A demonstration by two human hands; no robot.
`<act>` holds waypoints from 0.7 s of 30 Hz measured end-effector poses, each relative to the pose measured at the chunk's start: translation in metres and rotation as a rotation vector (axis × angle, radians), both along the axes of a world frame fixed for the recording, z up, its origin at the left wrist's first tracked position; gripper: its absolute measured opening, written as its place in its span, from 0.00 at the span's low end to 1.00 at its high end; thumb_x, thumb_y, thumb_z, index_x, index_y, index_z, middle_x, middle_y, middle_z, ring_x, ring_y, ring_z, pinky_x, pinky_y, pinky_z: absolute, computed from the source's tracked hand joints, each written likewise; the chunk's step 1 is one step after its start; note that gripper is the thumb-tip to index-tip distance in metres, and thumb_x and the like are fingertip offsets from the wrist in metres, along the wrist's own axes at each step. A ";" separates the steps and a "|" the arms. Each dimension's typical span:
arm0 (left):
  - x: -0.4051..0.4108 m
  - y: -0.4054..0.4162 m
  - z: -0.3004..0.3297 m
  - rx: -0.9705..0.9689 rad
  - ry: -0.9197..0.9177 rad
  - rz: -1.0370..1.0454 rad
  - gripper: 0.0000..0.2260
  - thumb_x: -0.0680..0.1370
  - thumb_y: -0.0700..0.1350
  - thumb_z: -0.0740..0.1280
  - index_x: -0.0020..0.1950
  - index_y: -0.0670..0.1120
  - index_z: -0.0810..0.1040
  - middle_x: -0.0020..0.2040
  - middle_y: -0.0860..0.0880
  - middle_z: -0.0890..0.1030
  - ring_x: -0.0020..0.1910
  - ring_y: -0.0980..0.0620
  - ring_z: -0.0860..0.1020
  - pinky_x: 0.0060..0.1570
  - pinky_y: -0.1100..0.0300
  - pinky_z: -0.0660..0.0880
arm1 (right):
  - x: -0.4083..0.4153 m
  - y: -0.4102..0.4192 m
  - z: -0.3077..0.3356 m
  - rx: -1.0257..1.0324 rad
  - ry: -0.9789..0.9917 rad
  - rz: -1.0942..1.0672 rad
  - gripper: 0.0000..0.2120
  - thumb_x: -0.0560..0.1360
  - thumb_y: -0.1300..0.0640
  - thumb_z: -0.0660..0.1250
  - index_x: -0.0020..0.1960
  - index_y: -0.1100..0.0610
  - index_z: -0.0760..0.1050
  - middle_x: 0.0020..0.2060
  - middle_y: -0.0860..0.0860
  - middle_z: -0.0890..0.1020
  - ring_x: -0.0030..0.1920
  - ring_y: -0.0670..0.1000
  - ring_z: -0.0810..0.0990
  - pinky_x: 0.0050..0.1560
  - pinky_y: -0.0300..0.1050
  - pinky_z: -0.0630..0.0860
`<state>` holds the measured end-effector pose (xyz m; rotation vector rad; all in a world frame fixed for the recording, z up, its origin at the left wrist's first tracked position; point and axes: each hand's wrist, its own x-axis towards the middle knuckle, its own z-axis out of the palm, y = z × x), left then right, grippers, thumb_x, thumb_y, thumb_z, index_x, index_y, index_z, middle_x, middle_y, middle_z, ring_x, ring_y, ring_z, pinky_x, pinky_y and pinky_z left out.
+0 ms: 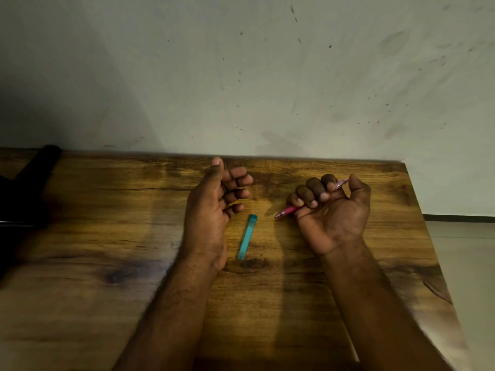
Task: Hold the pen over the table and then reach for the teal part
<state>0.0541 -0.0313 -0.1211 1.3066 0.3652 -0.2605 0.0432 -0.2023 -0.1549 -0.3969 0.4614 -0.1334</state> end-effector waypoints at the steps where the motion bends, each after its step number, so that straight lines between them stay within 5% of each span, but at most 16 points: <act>1: 0.000 0.000 0.000 0.000 0.001 0.002 0.21 0.83 0.61 0.58 0.52 0.49 0.85 0.49 0.48 0.89 0.44 0.54 0.83 0.47 0.56 0.76 | 0.000 0.000 0.000 -0.002 -0.002 0.000 0.17 0.72 0.42 0.57 0.34 0.54 0.64 0.26 0.49 0.62 0.29 0.49 0.58 0.34 0.44 0.62; 21: -0.001 0.000 0.000 0.009 -0.011 -0.001 0.21 0.83 0.61 0.58 0.52 0.49 0.85 0.49 0.48 0.89 0.45 0.53 0.83 0.47 0.55 0.76 | 0.000 -0.001 -0.002 -0.006 -0.010 -0.006 0.17 0.73 0.42 0.57 0.34 0.54 0.65 0.26 0.49 0.62 0.29 0.49 0.59 0.34 0.44 0.63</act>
